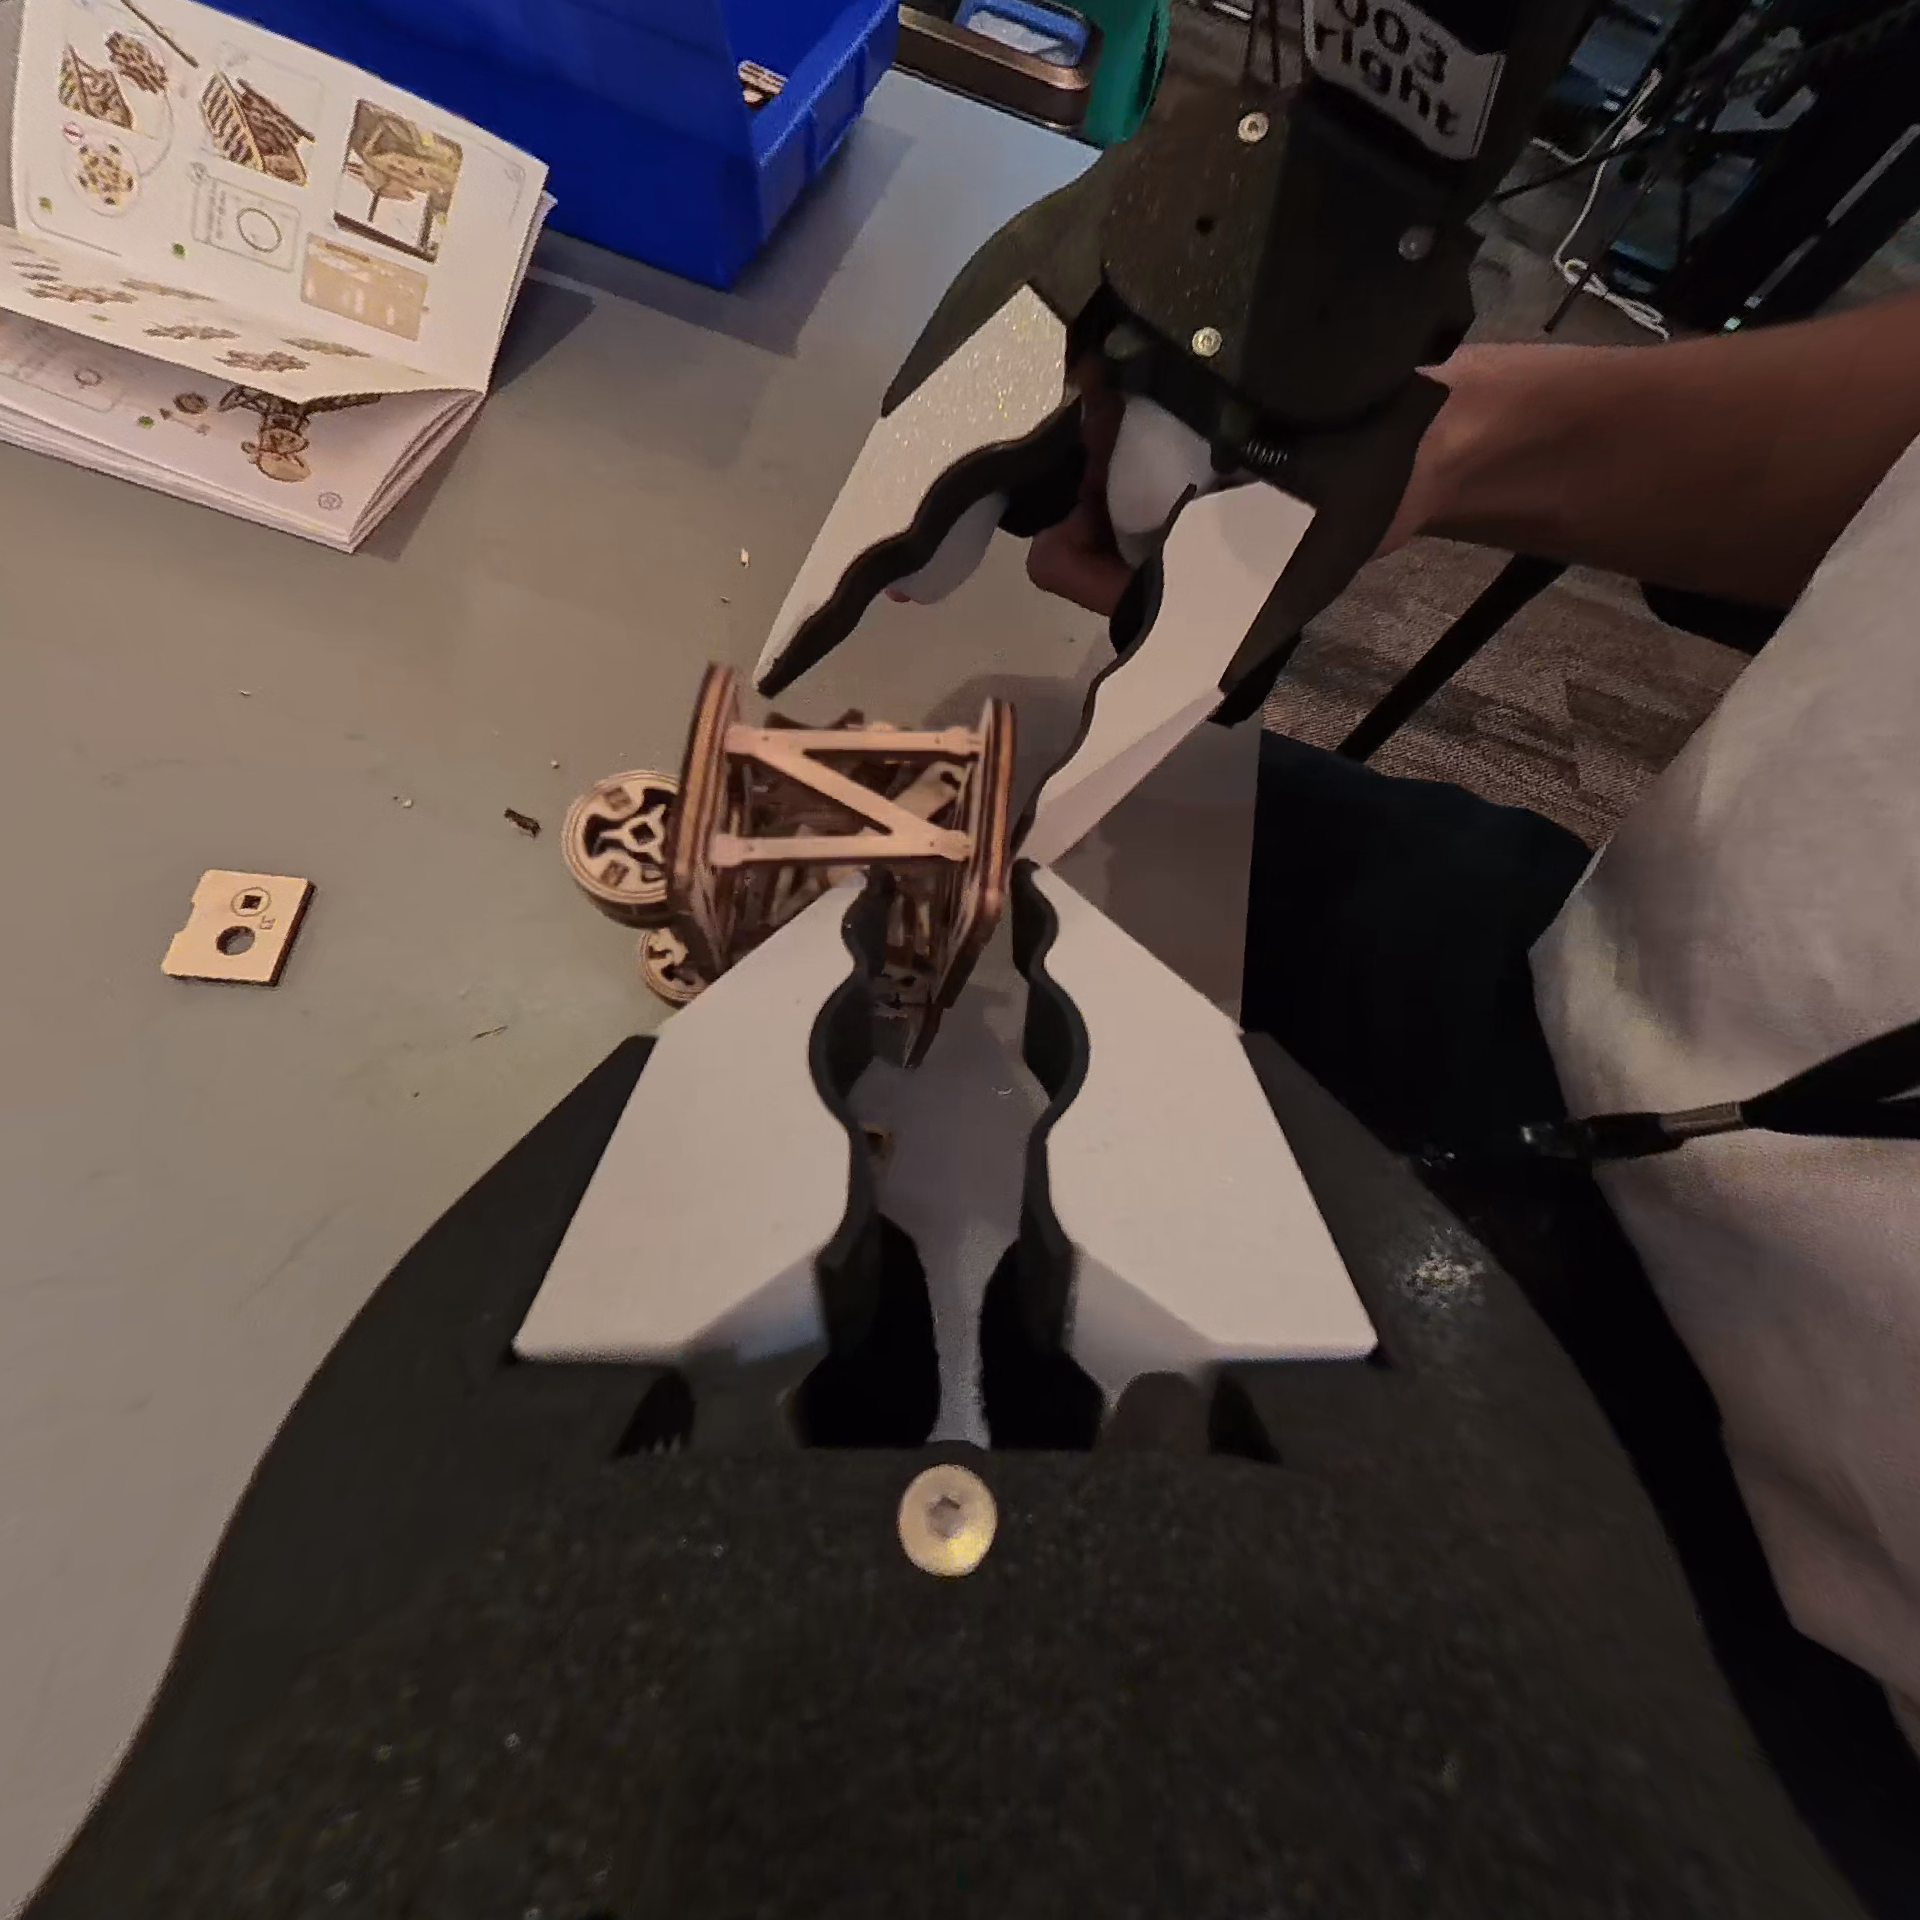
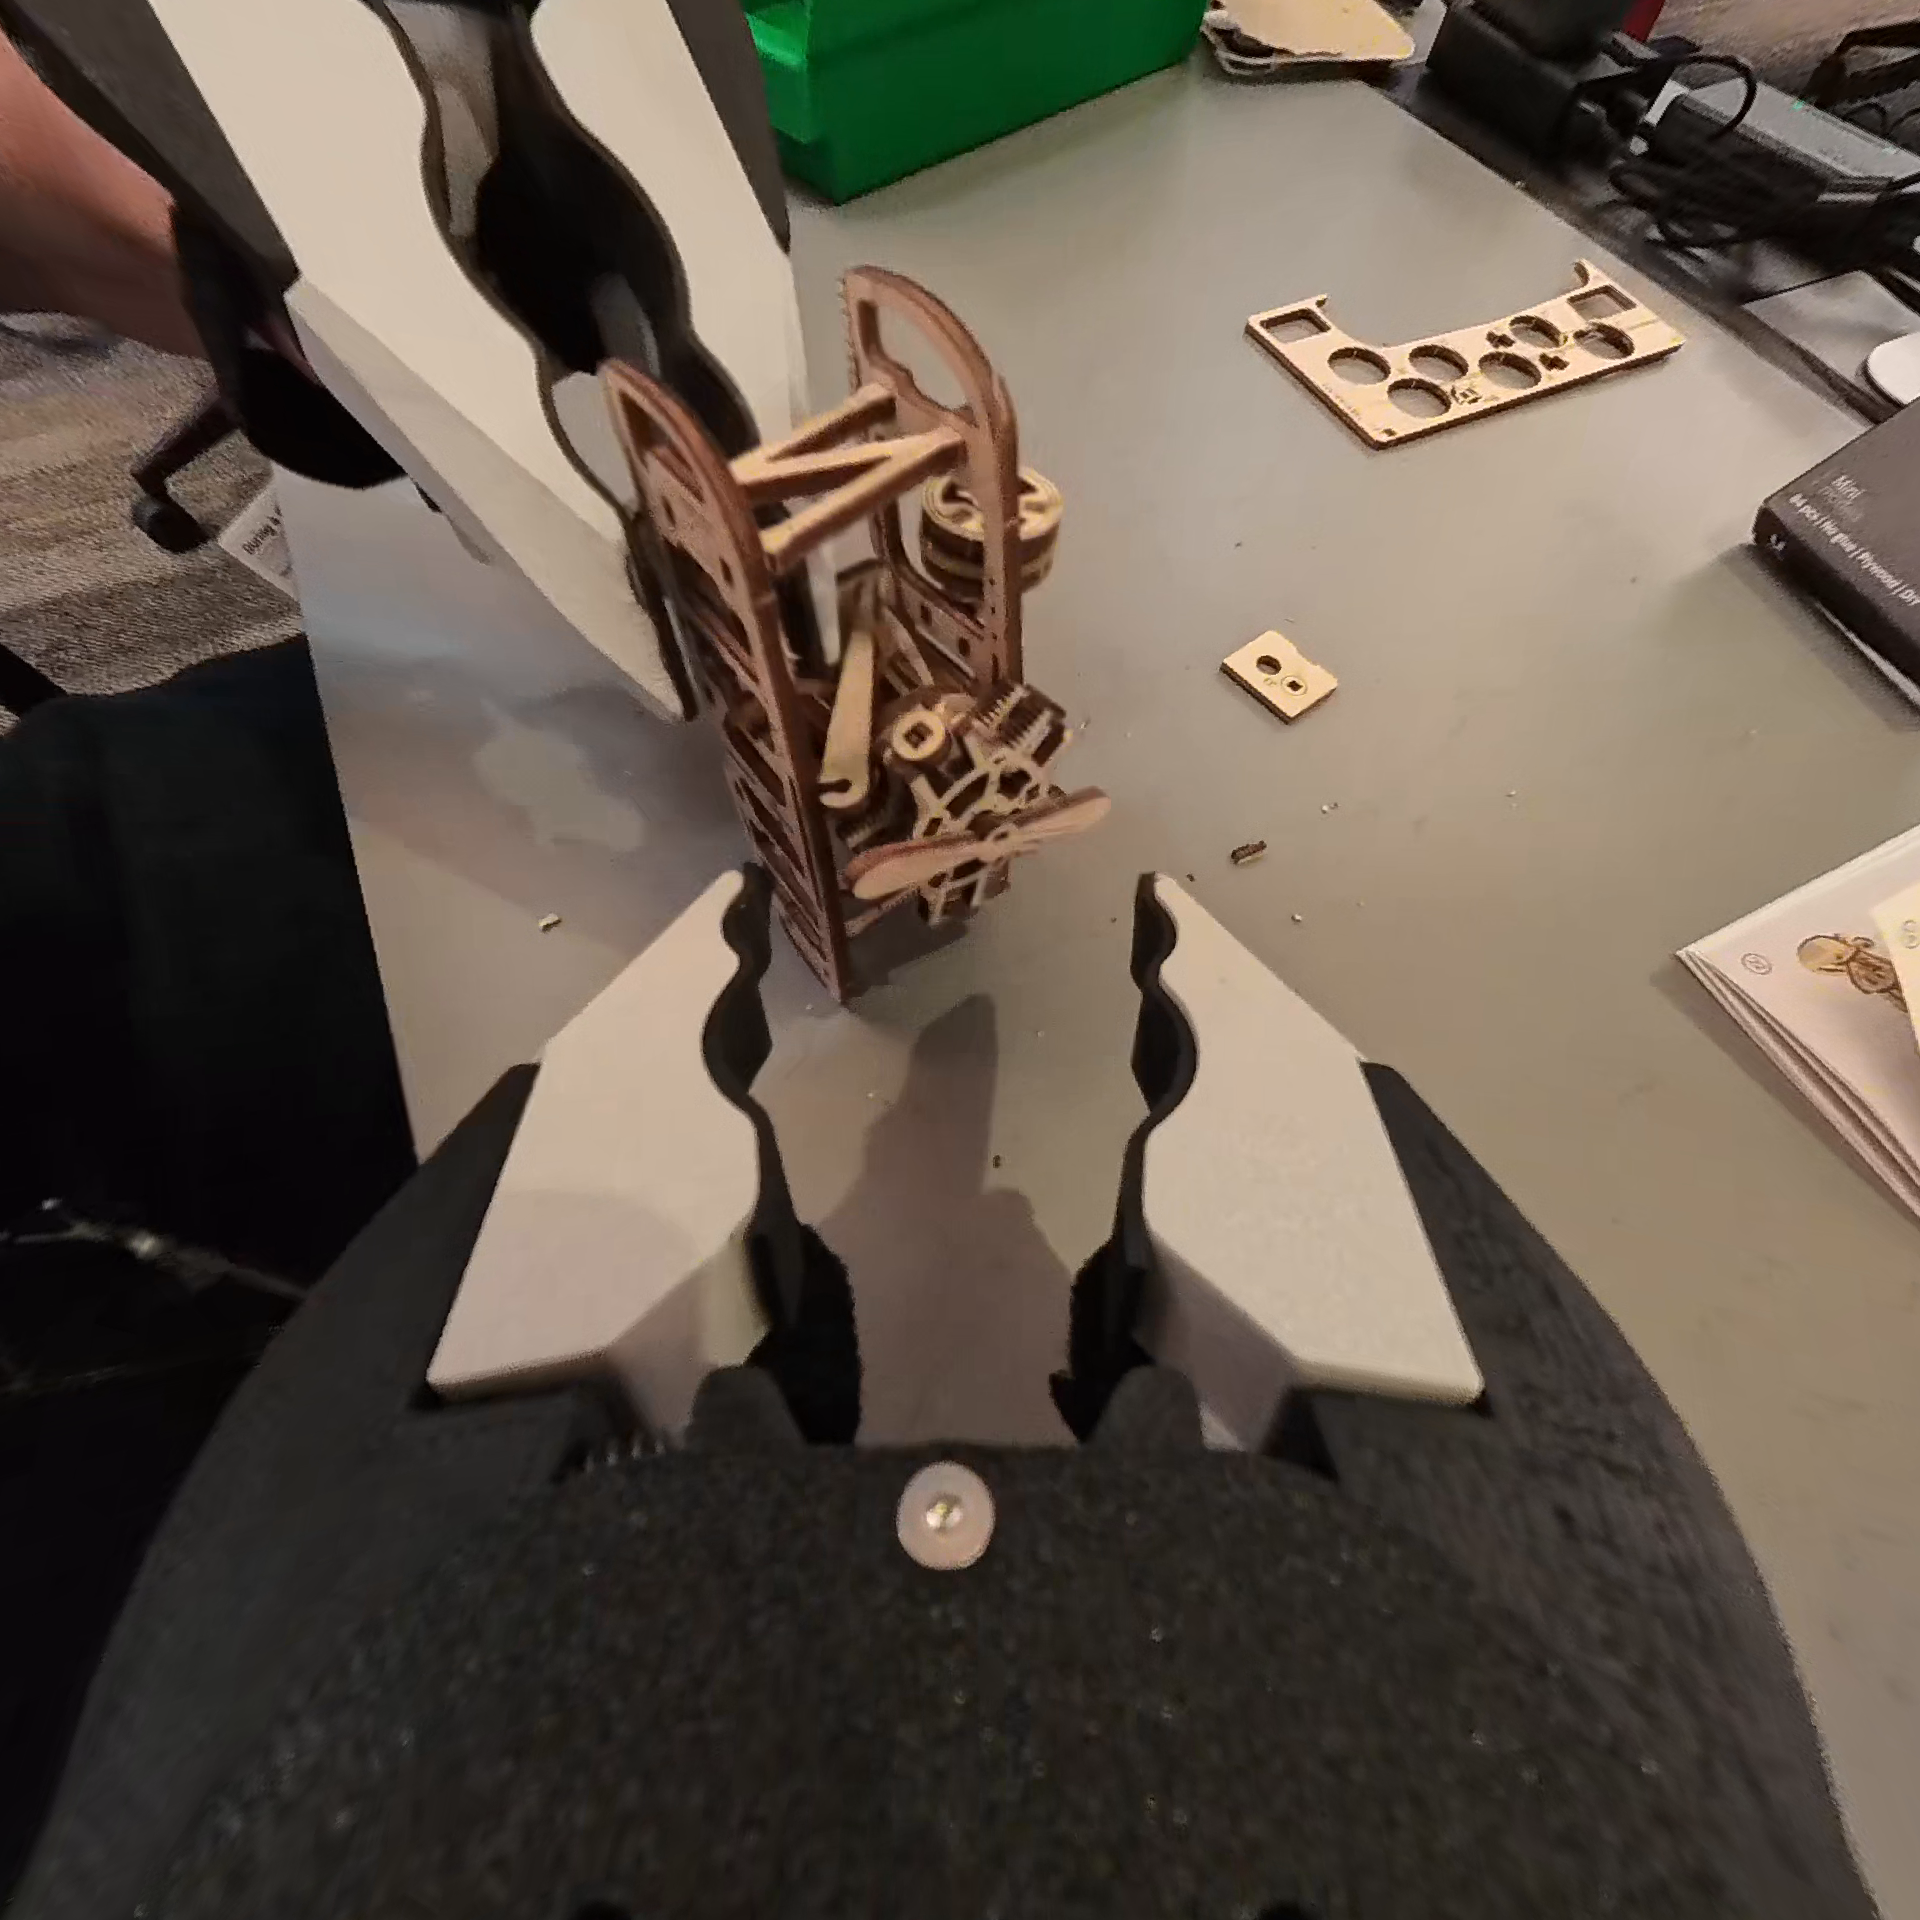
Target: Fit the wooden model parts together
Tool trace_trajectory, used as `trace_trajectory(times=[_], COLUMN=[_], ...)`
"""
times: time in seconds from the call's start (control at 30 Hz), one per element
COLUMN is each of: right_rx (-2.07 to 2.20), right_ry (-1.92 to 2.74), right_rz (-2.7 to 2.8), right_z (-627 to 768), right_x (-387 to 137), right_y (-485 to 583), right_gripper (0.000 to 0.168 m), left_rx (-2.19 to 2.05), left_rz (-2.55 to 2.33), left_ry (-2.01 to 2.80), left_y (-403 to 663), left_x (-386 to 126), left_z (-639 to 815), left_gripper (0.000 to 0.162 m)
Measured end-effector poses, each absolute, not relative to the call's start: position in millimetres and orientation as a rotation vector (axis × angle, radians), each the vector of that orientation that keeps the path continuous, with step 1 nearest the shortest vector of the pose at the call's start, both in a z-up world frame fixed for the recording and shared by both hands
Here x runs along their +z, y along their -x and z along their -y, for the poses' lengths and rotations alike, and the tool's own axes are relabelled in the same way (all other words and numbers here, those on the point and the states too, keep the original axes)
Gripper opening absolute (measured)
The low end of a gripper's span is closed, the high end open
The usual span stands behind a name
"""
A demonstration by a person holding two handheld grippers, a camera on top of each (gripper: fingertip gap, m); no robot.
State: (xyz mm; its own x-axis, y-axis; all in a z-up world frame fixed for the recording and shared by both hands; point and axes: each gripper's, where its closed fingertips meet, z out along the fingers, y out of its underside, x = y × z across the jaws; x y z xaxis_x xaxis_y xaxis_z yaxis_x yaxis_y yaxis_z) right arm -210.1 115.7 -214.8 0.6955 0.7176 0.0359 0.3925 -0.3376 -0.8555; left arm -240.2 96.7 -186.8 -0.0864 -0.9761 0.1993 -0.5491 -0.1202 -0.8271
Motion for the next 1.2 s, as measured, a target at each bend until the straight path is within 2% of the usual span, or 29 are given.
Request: trace_trajectory(times=[0.07,0.57,0.73,0.87,0.97,1.03,1.1,1.2], right_rx=[0.441,0.48,0.507,0.548,0.659,0.664,0.697,0.7], right_ry=[1.949,1.982,1.97,1.891,1.902,1.955,1.949,1.974], right_rz=[0.87,0.93,0.912,0.854,0.806,0.757,0.691,0.6], right_z=[-113.9,-107.8,-106.5,-99.4,-93.5,-96.9,-99.9,-103.3], right_x=[-212.6,-228.3,-216.9,-185.1,-165.6,-163.5,-157.4,-160.6], right_y=[211.7,232.1,237.9,241.8,260.0,269.6,278.3,280.5], right_gripper=[0.068,0.063,0.059,0.037,0.033,0.024,0.022,0.013], left_rx=[-1.098,-1.006,-0.992,-1.035,-1.111,-1.153,-1.201,-1.231], left_rz=[-1.649,-1.603,-1.559,-1.494,-1.42,-1.343,-1.275,-1.208], left_ry=[1.705,1.772,1.795,1.814,1.817,1.815,1.837,1.849], left_y=[242.8,271.5,286.6,292.7,294.2,296.7,300.3,308.2], left_x=[-186.8,-194.4,-194.2,-192.3,-186.1,-180.0,-178.6,-179.8], left_z=[-97.8,-98.1,-98.7,-100.5,-101.1,-104.8,-106.9,-108.5], left_gripper=[0.025,0.026,0.027,0.029,0.035,0.039,0.046,0.048])
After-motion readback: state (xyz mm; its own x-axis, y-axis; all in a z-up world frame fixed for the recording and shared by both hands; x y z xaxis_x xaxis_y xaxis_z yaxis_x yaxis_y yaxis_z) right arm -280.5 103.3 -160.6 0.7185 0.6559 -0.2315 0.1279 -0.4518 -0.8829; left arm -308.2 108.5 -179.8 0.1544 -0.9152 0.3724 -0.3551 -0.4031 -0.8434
